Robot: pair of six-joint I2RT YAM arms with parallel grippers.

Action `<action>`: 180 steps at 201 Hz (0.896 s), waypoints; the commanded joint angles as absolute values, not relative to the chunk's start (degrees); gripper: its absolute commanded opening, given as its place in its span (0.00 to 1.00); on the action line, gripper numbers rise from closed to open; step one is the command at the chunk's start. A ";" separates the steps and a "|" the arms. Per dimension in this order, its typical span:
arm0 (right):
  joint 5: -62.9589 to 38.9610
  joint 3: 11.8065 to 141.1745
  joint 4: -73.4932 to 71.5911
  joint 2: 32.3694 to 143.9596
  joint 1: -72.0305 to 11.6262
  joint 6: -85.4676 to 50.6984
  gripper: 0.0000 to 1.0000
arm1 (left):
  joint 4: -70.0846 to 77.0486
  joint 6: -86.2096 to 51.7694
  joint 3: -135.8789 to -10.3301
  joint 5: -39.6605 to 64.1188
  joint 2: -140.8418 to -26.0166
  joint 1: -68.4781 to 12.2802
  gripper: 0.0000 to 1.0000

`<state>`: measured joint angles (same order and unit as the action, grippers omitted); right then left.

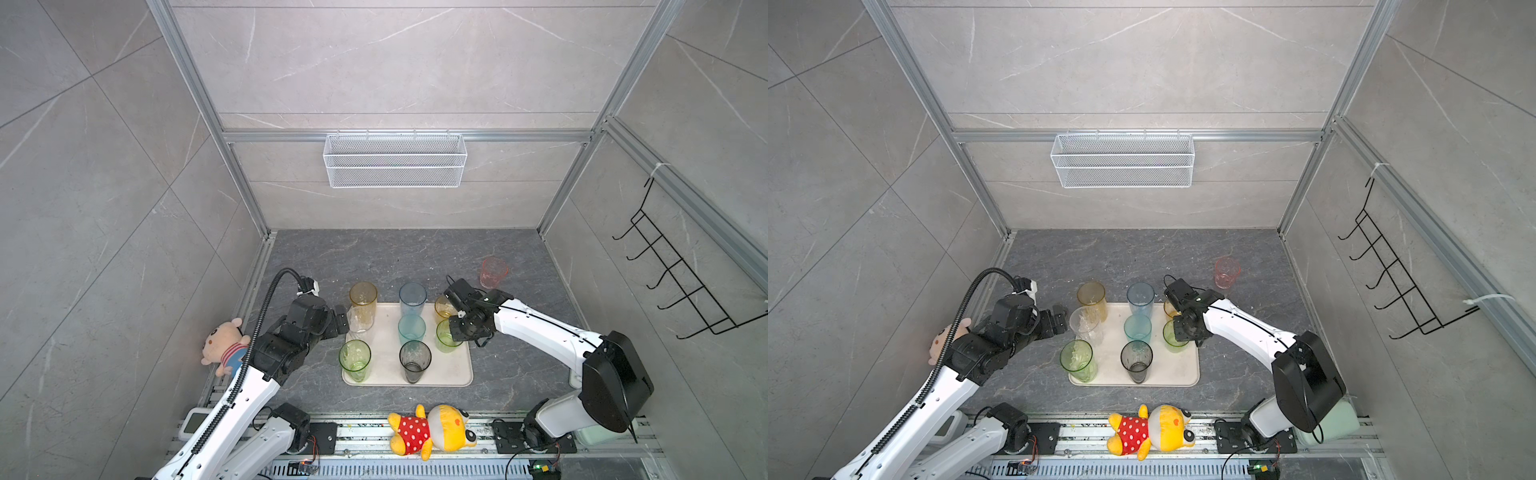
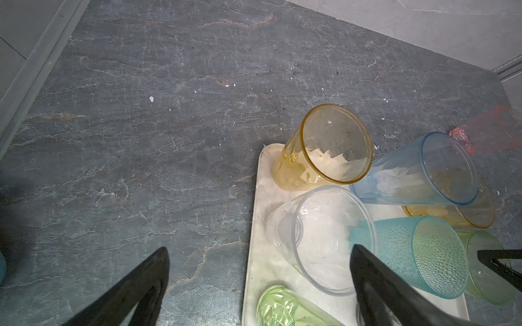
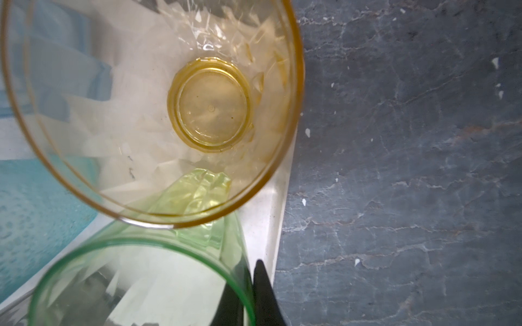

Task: Place the glasses into the tray
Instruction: Place the glass on the tray.

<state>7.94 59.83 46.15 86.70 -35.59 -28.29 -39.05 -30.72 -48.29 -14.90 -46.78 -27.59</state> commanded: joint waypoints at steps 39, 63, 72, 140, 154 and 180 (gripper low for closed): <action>7.12 58.96 45.43 87.89 -35.33 -28.02 0.20 | -39.82 -31.50 -49.31 -16.08 -45.74 -27.33 1.00; 6.47 59.80 46.10 87.65 -35.25 -28.04 0.27 | -39.47 -31.62 -49.17 -15.86 -46.06 -27.33 1.00; 6.12 60.09 46.21 87.30 -35.24 -27.87 0.28 | -39.38 -31.59 -49.29 -15.70 -46.31 -27.31 1.00; 8.81 67.61 52.82 82.30 -35.24 -26.05 0.42 | -39.29 -31.64 -49.46 -16.29 -46.59 -27.35 1.00; 9.72 69.96 54.13 81.38 -35.16 -25.39 0.45 | -39.37 -31.44 -49.45 -16.52 -46.34 -27.36 1.00; 11.86 74.08 54.68 79.94 -35.07 -23.55 0.47 | -39.48 -31.29 -49.53 -16.60 -46.12 -27.35 1.00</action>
<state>8.56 70.19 51.83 82.02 -35.38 -26.02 -39.42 -31.03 -48.29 -15.09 -46.87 -27.59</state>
